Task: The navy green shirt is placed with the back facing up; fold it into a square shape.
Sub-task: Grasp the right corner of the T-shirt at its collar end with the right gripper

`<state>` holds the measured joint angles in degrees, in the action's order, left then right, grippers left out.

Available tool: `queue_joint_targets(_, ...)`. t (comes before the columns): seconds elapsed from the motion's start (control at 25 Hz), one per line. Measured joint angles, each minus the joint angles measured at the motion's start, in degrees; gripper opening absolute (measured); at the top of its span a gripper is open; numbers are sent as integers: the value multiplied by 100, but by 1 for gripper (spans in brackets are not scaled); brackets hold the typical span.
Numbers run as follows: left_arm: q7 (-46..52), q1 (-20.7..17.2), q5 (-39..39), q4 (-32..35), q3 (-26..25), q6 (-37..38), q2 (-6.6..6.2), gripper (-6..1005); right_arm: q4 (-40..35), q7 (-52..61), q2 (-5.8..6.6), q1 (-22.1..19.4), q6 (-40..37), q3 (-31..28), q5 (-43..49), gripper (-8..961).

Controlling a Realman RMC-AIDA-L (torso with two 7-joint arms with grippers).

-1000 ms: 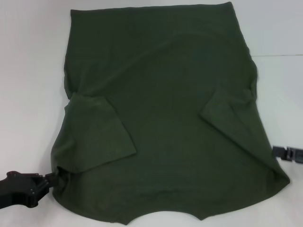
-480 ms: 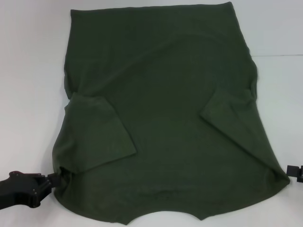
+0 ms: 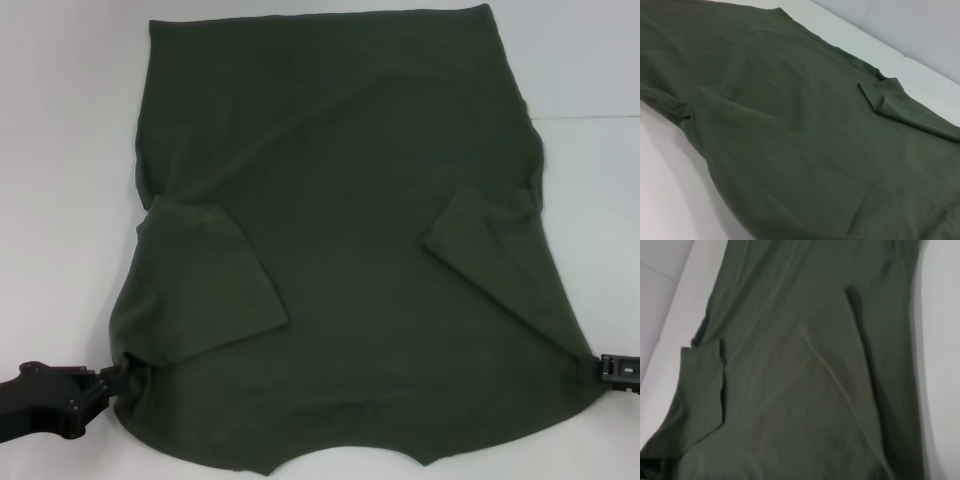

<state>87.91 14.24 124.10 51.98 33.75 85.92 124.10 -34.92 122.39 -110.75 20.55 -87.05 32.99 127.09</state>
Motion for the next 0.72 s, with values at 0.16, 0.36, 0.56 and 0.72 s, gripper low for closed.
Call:
queue_joint_targets(0.16,-8,0,0,-3,-5,-7,0,26,28,42,-24,89,23,-31,123,884)
queue_joint_targets(0.36,-15,31,0,-7,-13,-7,0,26,29,83,-25,115,20,-31,145,884)
queue_joint_targets(0.56,-18,61,0,-13,-24,-11,0,26,33,83,-39,177,-52,-36,139,884)
queue_joint_targets(0.72,-20,69,1,-13,-27,-14,-1,26,53,84,-52,255,-144,-29,143,882)
